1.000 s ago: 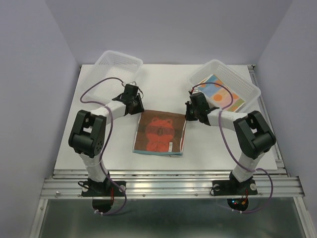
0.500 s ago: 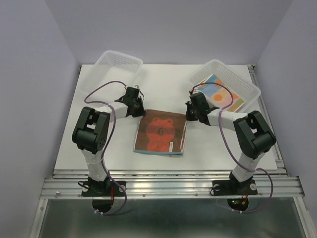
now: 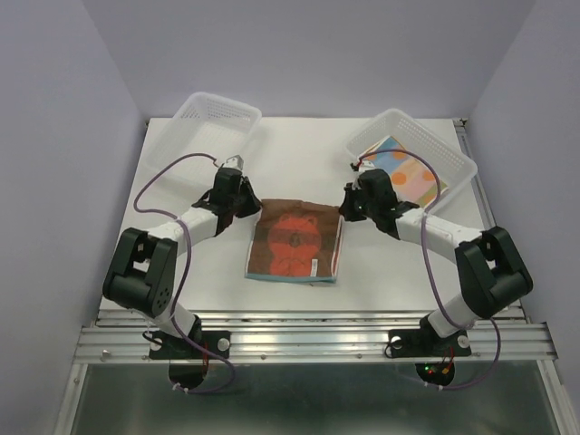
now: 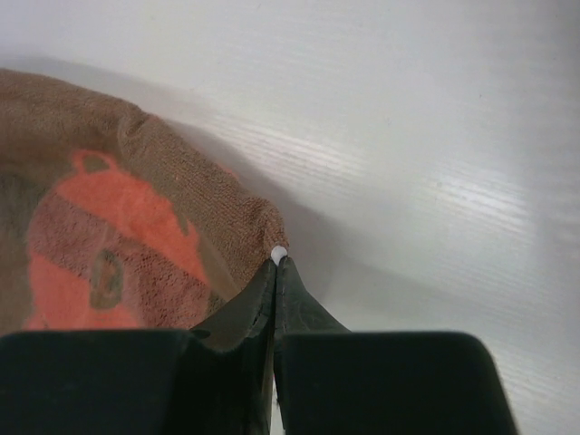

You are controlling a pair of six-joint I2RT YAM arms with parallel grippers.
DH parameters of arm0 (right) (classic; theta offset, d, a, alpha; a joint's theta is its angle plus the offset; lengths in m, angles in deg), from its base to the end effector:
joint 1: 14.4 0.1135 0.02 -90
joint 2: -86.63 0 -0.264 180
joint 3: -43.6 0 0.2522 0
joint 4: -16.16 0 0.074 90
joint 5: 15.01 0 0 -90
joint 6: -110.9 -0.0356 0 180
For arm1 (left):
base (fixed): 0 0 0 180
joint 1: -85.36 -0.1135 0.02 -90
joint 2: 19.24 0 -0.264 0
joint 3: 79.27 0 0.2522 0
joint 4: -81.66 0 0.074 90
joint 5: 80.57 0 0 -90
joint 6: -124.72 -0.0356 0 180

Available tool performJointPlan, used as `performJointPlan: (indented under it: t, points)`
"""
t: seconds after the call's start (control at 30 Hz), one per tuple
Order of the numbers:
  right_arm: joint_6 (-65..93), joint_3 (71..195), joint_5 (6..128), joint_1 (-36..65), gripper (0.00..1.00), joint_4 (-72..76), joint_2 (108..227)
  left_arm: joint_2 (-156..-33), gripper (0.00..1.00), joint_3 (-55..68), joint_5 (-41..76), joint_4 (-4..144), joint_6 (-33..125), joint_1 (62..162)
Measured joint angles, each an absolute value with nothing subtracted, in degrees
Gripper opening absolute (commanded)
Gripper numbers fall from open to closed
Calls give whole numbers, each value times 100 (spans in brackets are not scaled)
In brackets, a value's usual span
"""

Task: Fold and stack the towels
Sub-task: Fold the towel

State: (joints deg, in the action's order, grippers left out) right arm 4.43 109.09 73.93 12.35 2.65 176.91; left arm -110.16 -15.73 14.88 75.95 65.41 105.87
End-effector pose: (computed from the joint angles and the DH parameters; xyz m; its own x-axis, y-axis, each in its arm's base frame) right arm 0.3000 0.1519 0.2038 -0.6620 -0.0162 -0.7493 -0.2871 0.9290 0.2335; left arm 0.3171 -0.1222 0.2017 -0.6558 -0.2972 -0.6940 0.1030 0.8754 -0.4722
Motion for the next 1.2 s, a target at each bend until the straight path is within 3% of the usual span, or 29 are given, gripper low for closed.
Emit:
performJointPlan:
  t: [0.3,0.53,1.2]
  points:
    - [193,9818,6748,1635,1,327,16439,-10155,0,-3071,1613,8283,7088,10594]
    - [-110,9276,6680,2076,1,340,15665,-8821,0,-3989,1503,8331,7494,10631]
    - [-1039,8111,6617,3027,1,292,14500,-6358,0,-5158,1381,7164,8154,10666]
